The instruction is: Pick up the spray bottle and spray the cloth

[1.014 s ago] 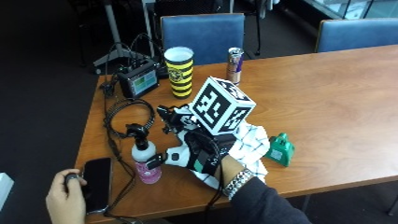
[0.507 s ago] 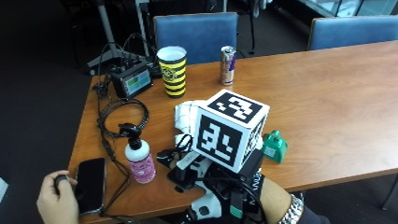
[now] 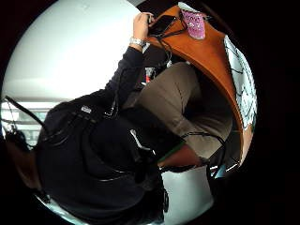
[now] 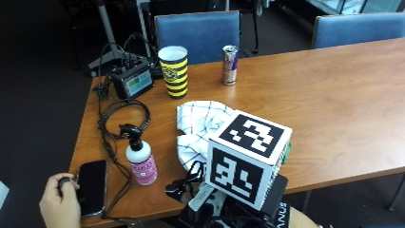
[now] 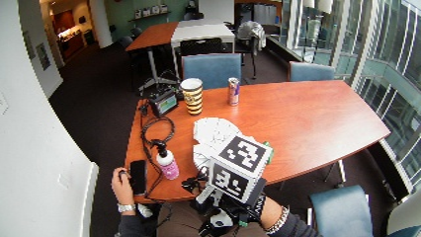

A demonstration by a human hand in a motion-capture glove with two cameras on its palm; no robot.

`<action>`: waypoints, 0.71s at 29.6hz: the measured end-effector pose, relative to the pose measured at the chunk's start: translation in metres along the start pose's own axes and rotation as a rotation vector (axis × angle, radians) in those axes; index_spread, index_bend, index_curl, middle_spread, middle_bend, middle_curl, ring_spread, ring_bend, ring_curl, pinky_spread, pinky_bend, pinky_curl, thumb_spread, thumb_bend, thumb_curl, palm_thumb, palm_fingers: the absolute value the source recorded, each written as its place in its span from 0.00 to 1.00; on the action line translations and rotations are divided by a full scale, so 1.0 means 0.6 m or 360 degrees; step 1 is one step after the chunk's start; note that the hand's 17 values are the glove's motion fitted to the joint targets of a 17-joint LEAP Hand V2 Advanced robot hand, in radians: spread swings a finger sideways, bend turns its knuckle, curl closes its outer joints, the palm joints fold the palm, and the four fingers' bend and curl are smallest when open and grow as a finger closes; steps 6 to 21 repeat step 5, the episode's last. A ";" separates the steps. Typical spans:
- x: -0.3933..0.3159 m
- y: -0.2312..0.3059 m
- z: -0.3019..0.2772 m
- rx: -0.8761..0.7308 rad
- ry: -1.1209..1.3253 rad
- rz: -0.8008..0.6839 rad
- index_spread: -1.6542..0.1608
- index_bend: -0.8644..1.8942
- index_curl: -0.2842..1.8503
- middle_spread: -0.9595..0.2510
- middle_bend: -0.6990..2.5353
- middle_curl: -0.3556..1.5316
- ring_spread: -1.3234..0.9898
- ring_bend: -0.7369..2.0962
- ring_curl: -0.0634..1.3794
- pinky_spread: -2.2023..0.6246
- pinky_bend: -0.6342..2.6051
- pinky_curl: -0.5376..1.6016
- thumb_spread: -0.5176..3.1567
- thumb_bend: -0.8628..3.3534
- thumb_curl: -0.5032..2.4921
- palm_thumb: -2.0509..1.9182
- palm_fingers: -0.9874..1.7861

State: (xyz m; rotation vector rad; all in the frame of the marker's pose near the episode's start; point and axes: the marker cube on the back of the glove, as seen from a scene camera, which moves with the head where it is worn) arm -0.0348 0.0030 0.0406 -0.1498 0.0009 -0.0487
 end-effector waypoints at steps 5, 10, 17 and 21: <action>0.005 -0.001 0.010 -0.0033 -0.0017 0.0014 0.72 0.36 0.24 0.74 0.30 0.39 0.55 0.41 0.28 0.86 0.31 0.41 0.40 0.20 0.27 0.61 0.50; 0.005 -0.001 0.010 -0.0033 -0.0017 0.0014 0.72 0.36 0.24 0.74 0.30 0.39 0.55 0.41 0.28 0.86 0.31 0.41 0.40 0.20 0.27 0.61 0.50; 0.005 -0.001 0.010 -0.0033 -0.0017 0.0014 0.72 0.36 0.24 0.74 0.30 0.39 0.55 0.41 0.28 0.86 0.31 0.41 0.40 0.20 0.27 0.61 0.50; 0.005 -0.001 0.010 -0.0033 -0.0017 0.0014 0.72 0.36 0.24 0.74 0.30 0.39 0.55 0.41 0.28 0.86 0.31 0.41 0.40 0.20 0.27 0.61 0.50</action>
